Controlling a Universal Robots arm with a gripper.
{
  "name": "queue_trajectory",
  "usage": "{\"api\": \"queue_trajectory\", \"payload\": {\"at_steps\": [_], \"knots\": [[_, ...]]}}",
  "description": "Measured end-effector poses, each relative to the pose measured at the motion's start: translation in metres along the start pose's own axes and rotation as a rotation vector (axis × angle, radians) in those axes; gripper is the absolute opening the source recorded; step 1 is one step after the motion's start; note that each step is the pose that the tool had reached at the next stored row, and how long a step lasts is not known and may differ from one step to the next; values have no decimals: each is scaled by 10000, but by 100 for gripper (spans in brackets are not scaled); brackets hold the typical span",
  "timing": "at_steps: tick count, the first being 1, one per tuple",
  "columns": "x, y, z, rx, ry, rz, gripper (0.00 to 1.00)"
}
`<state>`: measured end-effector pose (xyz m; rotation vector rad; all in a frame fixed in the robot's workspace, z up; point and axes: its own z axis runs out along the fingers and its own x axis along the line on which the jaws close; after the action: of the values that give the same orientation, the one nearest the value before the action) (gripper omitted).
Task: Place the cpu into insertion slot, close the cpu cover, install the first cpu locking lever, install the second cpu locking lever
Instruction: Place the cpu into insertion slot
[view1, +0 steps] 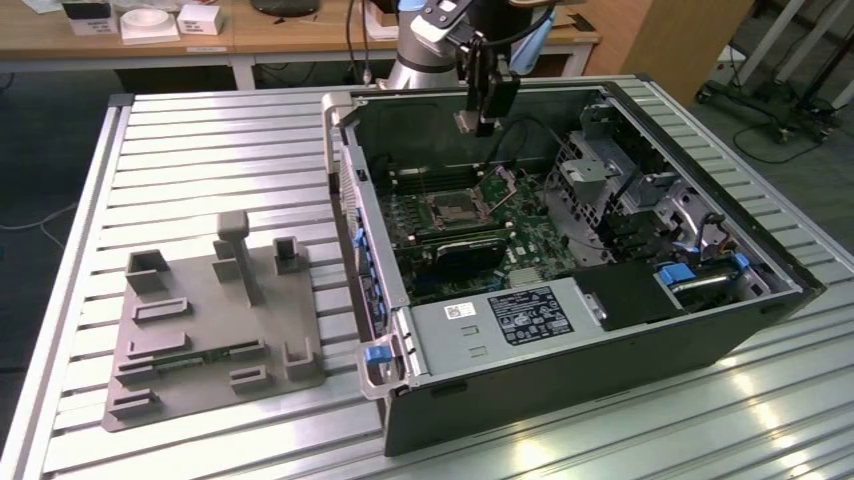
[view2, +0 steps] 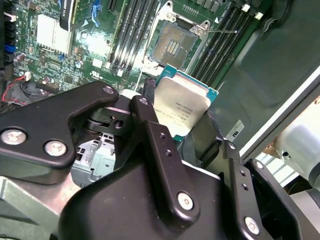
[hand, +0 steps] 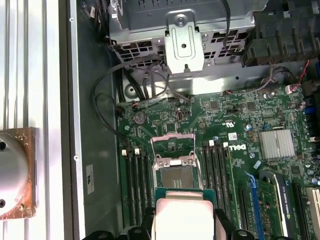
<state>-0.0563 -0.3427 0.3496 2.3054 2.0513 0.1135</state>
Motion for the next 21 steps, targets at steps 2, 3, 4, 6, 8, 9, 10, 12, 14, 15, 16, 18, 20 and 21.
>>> {"api": "queue_trajectory", "payload": {"at_steps": [2, 3, 4, 6, 8, 9, 10, 12, 14, 15, 16, 18, 20, 21], "knots": [[0, 0, 0, -1, 0, 0, 54], [0, 0, 1, 0, 0, 0, 54], [0, 0, 1, 0, 0, 0, 54], [0, 0, 2, 0, 0, 0, 54], [0, 0, 2, 0, 0, 0, 54], [0, 0, 5, 0, 1, 0, 54], [0, -1, 11, -2, 4, 0, 54], [-1, -3, 34, -1, 1, 0, 54], [-1, -6, 71, 0, 1, -1, 54], [-1, -7, 89, 0, 1, -4, 54], [-1, -9, 106, 0, 2, -17, 54], [-1, -13, 138, 3, 15, -157, 54], [-1, -15, 159, 10, 53, -434, 54], [-1, -15, 169, 14, 75, -581, 54]]}}
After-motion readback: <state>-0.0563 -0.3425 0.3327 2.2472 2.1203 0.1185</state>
